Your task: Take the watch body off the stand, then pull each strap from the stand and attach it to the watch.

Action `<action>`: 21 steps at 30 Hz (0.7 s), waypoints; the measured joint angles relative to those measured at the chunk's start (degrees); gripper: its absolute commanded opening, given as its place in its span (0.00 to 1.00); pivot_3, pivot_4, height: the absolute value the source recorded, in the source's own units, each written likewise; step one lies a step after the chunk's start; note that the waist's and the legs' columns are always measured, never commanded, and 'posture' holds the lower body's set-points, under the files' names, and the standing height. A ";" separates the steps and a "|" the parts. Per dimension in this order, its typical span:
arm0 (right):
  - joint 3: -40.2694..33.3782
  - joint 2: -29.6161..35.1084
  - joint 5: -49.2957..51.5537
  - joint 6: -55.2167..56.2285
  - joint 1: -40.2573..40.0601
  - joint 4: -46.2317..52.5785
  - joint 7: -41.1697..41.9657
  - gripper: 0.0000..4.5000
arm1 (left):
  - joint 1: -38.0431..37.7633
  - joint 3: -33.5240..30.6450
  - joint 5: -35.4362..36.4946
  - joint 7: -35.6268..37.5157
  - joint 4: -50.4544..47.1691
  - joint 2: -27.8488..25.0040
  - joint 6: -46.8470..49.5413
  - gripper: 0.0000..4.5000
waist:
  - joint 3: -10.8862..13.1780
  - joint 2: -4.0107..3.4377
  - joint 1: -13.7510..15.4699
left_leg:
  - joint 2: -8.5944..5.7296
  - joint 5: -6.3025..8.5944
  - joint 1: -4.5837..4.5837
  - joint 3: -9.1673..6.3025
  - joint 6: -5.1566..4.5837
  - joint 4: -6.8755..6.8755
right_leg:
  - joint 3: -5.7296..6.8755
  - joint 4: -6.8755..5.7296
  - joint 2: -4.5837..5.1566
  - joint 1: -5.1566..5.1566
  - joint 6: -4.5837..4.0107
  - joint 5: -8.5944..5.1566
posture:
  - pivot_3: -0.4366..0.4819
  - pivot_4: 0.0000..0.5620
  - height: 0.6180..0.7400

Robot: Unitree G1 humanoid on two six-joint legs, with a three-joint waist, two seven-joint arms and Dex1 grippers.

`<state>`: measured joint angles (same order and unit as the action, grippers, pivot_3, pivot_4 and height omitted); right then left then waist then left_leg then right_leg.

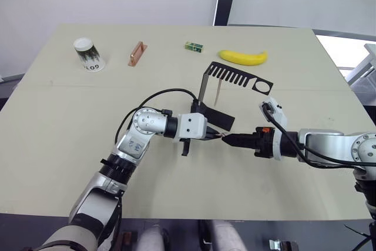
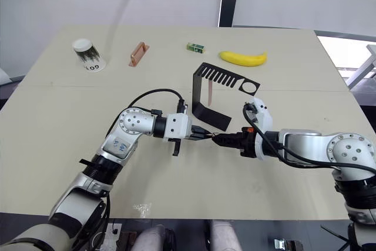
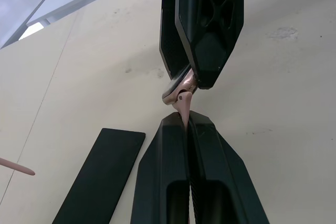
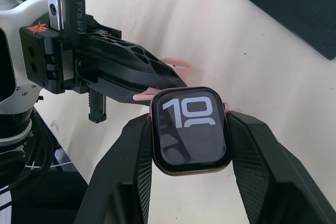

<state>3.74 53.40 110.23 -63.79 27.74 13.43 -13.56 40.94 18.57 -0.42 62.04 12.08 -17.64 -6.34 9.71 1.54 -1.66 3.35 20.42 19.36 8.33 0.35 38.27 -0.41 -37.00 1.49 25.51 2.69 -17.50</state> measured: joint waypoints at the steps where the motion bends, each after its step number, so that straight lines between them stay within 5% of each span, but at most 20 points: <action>1: 0.05 0.00 0.00 0.00 0.07 0.00 -0.07 0.36 | 0.00 0.00 -0.02 -0.02 0.00 0.00 0.00 0.00 | 0.00 0.00 0.00 | 0.00 0.00 0.00 0.00 0.00 0.00 | 0.00 0.00 0.00 0.00 0.00 0.00 | 0.48 0.27 1.00; 21: 0.45 -0.35 -0.07 0.00 0.93 0.01 -1.05 0.36 | 0.50 -0.03 -1.17 -0.31 0.47 0.51 0.00 0.00 | 0.00 0.00 0.00 | 0.00 0.00 0.00 0.00 0.00 0.00 | 0.00 0.00 0.00 0.00 0.00 0.00 | 0.48 0.27 1.00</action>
<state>4.20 53.06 110.16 -63.78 28.67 13.43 -14.61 41.44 18.54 -1.59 61.72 12.55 -17.12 -6.33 9.71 1.54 -1.66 3.35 20.42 19.36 8.33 0.34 38.27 -0.41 -37.00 1.49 25.51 2.69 -17.50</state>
